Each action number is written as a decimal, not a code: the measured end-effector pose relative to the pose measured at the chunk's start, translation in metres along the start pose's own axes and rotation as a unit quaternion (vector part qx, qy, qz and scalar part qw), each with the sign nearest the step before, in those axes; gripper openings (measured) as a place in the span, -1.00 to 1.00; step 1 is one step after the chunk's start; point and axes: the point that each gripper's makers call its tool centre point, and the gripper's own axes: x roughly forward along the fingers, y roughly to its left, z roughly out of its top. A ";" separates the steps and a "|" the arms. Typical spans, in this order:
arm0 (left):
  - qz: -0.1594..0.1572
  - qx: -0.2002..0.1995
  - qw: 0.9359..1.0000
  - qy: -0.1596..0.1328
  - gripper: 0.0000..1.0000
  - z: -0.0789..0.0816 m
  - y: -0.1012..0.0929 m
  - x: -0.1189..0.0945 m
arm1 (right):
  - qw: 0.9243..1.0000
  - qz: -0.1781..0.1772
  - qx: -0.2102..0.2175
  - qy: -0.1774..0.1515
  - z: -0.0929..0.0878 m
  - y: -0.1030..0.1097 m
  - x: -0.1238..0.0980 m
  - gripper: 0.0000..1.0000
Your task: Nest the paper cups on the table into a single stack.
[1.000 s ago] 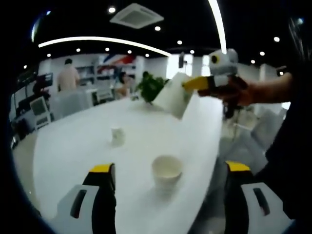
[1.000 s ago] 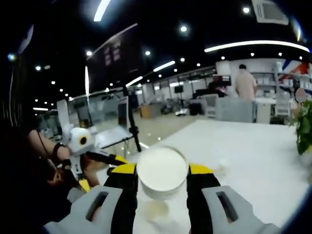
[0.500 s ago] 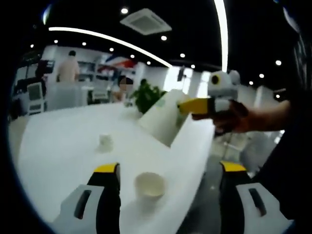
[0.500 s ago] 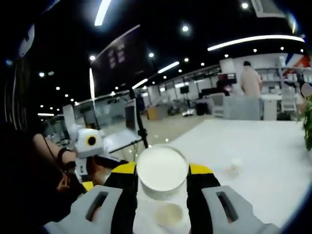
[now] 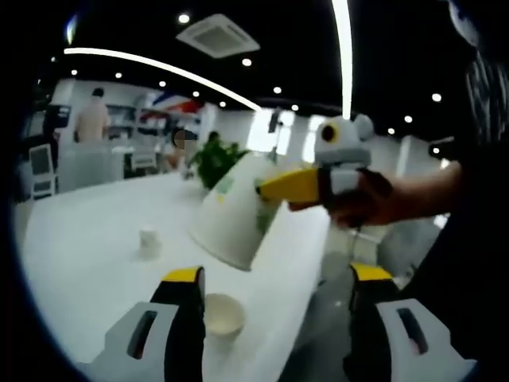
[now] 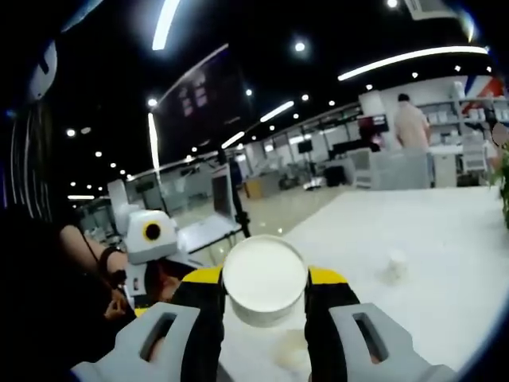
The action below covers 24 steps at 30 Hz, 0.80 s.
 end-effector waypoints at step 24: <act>-0.006 0.014 0.997 -0.075 0.05 0.034 0.011 -0.028 | 0.999 0.037 0.019 0.014 -0.017 0.013 0.002 -0.29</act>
